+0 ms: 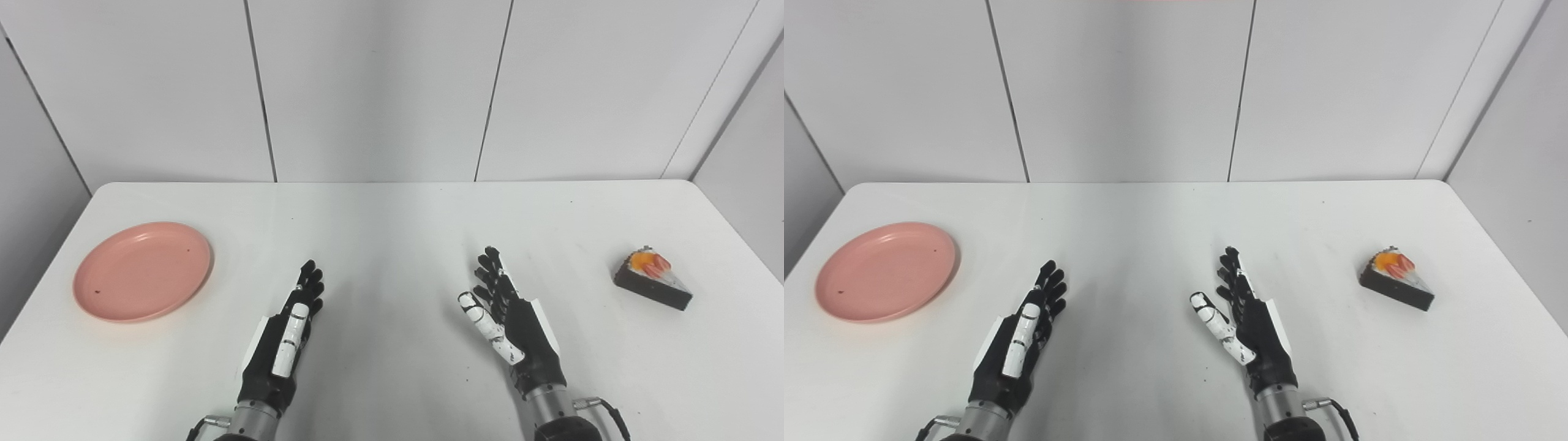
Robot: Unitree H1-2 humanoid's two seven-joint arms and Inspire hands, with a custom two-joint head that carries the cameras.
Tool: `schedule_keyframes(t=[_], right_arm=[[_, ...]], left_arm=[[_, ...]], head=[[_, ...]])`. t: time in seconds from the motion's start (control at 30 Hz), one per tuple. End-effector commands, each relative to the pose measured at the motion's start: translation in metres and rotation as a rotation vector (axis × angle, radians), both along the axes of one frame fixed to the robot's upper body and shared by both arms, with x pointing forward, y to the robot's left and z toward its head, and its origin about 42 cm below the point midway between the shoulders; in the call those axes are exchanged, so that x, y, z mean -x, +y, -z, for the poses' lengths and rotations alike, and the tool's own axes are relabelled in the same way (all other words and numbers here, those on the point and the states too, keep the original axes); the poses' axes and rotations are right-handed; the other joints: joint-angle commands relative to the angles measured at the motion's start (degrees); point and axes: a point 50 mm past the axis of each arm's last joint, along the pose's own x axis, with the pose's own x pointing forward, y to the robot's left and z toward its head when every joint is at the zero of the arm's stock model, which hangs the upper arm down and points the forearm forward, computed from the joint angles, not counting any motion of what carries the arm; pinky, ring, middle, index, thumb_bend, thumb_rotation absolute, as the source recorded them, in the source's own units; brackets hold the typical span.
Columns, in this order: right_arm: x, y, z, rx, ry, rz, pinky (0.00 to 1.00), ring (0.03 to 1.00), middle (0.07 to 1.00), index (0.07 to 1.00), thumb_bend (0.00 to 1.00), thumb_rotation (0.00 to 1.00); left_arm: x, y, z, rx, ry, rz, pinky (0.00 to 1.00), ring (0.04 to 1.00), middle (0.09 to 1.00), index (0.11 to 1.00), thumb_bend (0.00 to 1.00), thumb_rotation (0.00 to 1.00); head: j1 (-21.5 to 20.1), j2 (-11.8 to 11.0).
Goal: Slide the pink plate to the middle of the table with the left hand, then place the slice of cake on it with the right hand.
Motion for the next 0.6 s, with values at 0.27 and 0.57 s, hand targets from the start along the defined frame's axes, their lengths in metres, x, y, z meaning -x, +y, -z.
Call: schedule_keyframes(t=[0.27, 0.57], right_arm=[[-0.0055, 0.0028, -0.0131, -0.006, -0.067, -0.011, 0.92, 0.951, 0.968, 0.990, 0.44, 0.67], [-0.0049, 0.0024, -0.0133, -0.002, -0.066, -0.015, 0.93, 0.954, 0.970, 0.993, 0.46, 0.68]], left_arm=[[-0.0047, 0.0000, -0.0085, -0.013, -0.043, 0.008, 1.00, 1.000, 1.000, 1.000, 0.53, 1.00], [-0.0039, -0.0013, -0.0070, -0.009, -0.050, -0.002, 1.00, 1.000, 1.000, 1.000, 0.54, 1.00]], head=[[0.1, 0.0], [0.2, 0.0]])
